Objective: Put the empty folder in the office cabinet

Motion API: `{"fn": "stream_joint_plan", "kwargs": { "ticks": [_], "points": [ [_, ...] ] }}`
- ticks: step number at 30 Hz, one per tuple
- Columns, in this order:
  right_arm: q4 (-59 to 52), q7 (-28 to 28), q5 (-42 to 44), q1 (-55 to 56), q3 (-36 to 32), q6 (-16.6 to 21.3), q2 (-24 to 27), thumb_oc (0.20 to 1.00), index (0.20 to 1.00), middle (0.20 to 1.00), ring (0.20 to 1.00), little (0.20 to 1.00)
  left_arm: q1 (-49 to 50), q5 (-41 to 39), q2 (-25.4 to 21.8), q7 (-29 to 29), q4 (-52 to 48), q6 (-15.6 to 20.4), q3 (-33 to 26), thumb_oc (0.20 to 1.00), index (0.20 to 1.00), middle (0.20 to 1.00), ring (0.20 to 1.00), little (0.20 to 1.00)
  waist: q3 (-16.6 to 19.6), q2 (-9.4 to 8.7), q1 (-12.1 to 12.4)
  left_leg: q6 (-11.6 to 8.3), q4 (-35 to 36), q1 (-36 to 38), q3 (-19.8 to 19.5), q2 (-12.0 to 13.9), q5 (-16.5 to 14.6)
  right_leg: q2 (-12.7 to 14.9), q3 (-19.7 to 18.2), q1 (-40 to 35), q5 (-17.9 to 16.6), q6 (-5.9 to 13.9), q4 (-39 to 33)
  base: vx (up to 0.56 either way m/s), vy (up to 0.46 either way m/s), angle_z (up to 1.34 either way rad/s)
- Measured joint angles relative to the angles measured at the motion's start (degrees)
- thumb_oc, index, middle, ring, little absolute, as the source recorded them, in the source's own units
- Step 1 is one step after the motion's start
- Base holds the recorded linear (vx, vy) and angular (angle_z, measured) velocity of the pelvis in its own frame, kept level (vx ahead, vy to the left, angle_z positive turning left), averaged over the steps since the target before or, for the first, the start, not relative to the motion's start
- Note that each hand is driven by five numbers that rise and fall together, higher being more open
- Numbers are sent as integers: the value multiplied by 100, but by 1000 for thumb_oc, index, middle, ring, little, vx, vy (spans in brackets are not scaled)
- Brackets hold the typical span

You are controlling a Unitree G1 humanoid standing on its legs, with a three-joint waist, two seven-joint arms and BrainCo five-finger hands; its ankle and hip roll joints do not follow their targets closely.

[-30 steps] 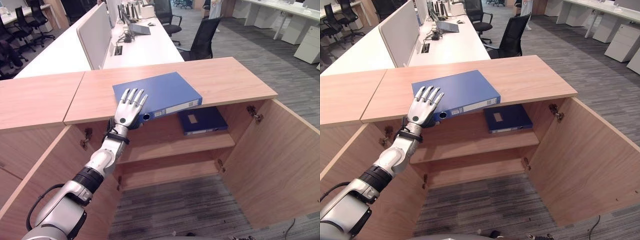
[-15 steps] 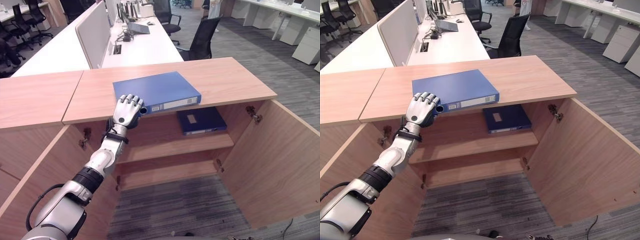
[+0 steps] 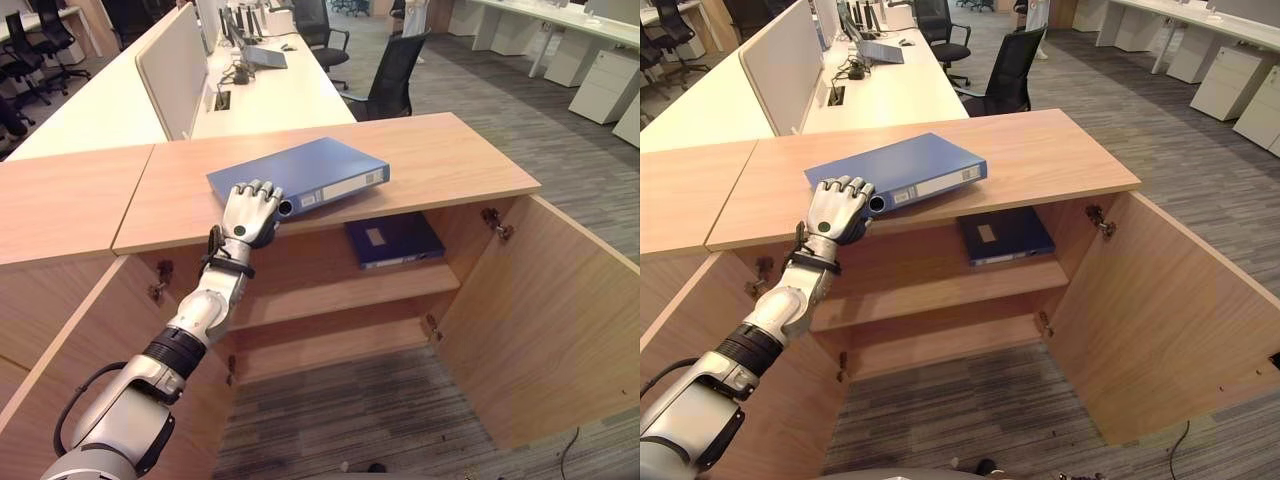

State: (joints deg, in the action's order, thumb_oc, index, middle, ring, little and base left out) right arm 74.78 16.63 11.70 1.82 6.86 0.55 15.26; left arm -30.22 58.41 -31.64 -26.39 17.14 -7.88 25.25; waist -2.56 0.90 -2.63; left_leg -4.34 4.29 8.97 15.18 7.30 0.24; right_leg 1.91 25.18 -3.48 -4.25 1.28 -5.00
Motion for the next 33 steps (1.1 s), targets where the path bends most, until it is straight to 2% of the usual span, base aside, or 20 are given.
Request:
{"fn": "stream_joint_plan", "kwargs": {
  "ticks": [4, 7, 11, 12, 14, 15, 17, 22, 24, 28, 33],
  "points": [
    [-102, -186, 76, 11, -7, -56, -20, 1000, 1000, 1000, 1000, 1000, 1264, -1113, 120, 261, -1569, 709, -929, 200, 200, 200, 200, 200, -13, 32, 56, -2, 48, 53, 2, -2, 1, -6, -2, -33, 3, -2, -1, 0, 0, 0],
    [-243, -329, 286, 27, -50, -48, -64, 1000, 1000, 1000, 1000, 1000, 1963, -2160, 307, 366, -2402, 1254, -1362, 200, 200, 200, 200, 200, -27, 35, 245, 2, 50, 64, -18, -5, -2, -1, 14, -51, 4, -2, -22, -6, 3, 3],
    [-456, -457, 615, -33, -84, 45, -67, 1000, 1000, 1000, 1000, 1000, 2434, -3585, 507, 683, -2959, 1668, -1692, 200, 200, 200, 200, 200, -48, 12, 388, 25, 50, 40, -86, -9, -18, 17, 84, -79, 5, 0, -18, -17, -3, 10],
    [-578, -524, 749, -61, -91, 126, -64, 1000, 1000, 1000, 1000, 1000, 2752, -4440, 551, 891, -3286, 1835, -1893, 200, 200, 200, 200, 200, -81, 23, 442, 22, 60, 17, -126, -9, -40, 18, 86, -76, 5, 0, -24, -9, 0, 7],
    [-637, -549, 758, -79, -92, 143, -56, 1000, 1000, 1000, 1000, 1000, 2980, -5158, 667, 1085, -3377, 1971, -1919, 200, 200, 200, 200, 200, -88, 35, 507, 22, 45, -17, -158, -10, -41, 19, 88, -70, 5, 1, -3, -17, 3, 10],
    [-735, -559, 778, -87, -94, 141, -55, 1000, 1000, 1000, 1000, 1000, 3192, -5753, 772, 1246, -3407, 1991, -1920, 200, 200, 200, 200, 200, -115, 43, 544, 23, 39, -28, -172, -11, -40, 20, 89, -67, 5, 1, -3, -16, 6, 7],
    [-744, -678, 941, -201, -98, 150, -52, 1000, 1000, 1000, 1000, 1000, 3720, -6972, 820, 1871, -3272, 1796, -1750, 200, 200, 200, 200, 200, -201, 61, 533, 22, 31, -42, -194, -10, -38, 20, 101, -59, 5, 0, -1, -8, 5, 4],
    [-765, -916, 1107, -241, -329, 144, -49, 1000, 1000, 1000, 1000, 1000, 4480, -8578, 801, 2629, -3187, 1253, -1642, 200, 200, 200, 200, 200, -440, -35, 534, -15, 20, -50, -243, -16, -12, 19, 138, -51, 13, -9, 0, 1, 5, 4],
    [-781, -989, 1202, -218, -325, 144, -64, 1000, 1000, 1000, 1000, 1000, 4648, -8965, 730, 2900, -3188, 1179, -1619, 200, 200, 200, 200, 200, -446, -33, 541, -26, 8, -46, -251, -30, -2, 29, 145, -62, 22, -2, 0, 1, 2, 4],
    [-941, -1052, 1366, -199, -322, 150, -79, 1000, 1000, 1000, 1000, 1000, 4652, -9429, 700, 2965, -3188, 1167, -1638, 200, 200, 200, 200, 200, -476, 19, 565, -26, 15, -31, -313, -39, -2, 42, 220, -112, 18, -5, -1, -3, -3, 9],
    [-1378, -1096, 1846, -221, -416, 206, -74, 1000, 1000, 1000, 1000, 1000, 4672, -9528, 710, 2954, -3183, 1119, -1639, 200, 200, 200, 200, 200, -481, 79, 639, -27, 13, 7, -320, -36, -3, 37, 225, -161, 44, 27, -1, -1, -2, 1]
  ]
}}
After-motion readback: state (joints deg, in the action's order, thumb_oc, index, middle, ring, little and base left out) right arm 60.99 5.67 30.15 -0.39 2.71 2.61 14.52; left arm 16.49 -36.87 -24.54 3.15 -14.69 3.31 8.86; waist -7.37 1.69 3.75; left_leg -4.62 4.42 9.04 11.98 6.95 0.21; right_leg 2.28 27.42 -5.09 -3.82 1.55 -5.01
